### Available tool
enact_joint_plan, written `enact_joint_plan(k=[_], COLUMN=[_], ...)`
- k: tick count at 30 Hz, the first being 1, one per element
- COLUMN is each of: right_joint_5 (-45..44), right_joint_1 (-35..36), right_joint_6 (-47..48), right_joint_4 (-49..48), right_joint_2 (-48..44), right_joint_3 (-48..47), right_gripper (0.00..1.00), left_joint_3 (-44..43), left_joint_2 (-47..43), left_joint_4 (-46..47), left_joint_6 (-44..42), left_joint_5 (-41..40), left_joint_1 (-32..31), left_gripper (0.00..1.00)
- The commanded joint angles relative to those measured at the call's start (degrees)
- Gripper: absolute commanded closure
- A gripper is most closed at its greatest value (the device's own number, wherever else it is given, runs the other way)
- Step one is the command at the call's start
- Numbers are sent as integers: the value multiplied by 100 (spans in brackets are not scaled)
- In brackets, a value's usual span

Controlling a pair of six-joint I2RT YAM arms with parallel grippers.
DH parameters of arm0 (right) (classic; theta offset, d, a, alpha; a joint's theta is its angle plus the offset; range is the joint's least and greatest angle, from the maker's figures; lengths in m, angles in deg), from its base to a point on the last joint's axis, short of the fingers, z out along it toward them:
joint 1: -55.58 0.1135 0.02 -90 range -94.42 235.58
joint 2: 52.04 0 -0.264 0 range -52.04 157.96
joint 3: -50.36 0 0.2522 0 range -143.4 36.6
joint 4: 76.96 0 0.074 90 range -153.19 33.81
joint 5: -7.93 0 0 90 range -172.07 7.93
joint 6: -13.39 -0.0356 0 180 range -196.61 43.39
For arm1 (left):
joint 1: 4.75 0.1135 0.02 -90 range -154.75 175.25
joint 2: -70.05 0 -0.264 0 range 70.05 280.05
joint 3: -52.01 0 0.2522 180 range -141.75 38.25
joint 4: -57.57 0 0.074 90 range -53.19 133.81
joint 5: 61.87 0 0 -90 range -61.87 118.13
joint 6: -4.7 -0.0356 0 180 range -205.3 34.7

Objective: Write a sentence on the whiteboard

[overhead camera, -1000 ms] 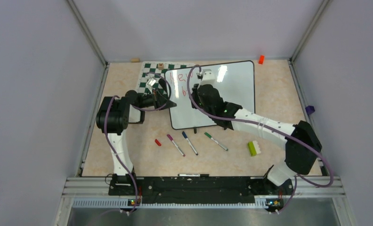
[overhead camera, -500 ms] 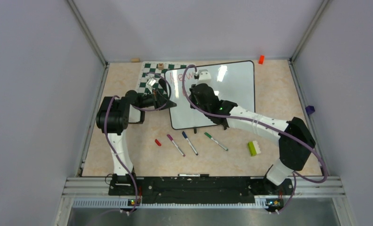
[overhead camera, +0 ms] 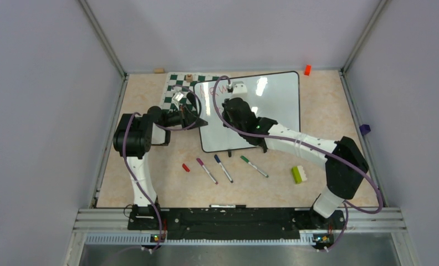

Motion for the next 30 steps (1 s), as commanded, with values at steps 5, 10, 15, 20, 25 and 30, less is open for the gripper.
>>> enact_joint_plan(k=[5,10,15,20,25,30], right_joint_5=[-277,-431,-568,-622,-487,-399], right_joint_1=[-47,-54,-77,-101,-134,-152], right_joint_6=[30,17,-28,-85,-68,7], right_joint_4=[42,76,140,158,111,114], right_joint_2=[49,-11,-46,-76,-42,54], right_joint_3=[-292,-228,-205,-172,-219,-357], right_gripper=[100,100,100,100,100,100], left_joint_3=[-37,-35,-41,-37,-43,-37], left_joint_2=[33,41,41,30,38,36], left_joint_4=[640,638,640,640,640,640], left_joint_6=[-849,-850,-850,-844,-850,-844], left_joint_5=[28,31,32,32,31,33], left_joint_1=[-35,-35,-35,-35,-35,-35], left_gripper=[100,100,100,100,100,100])
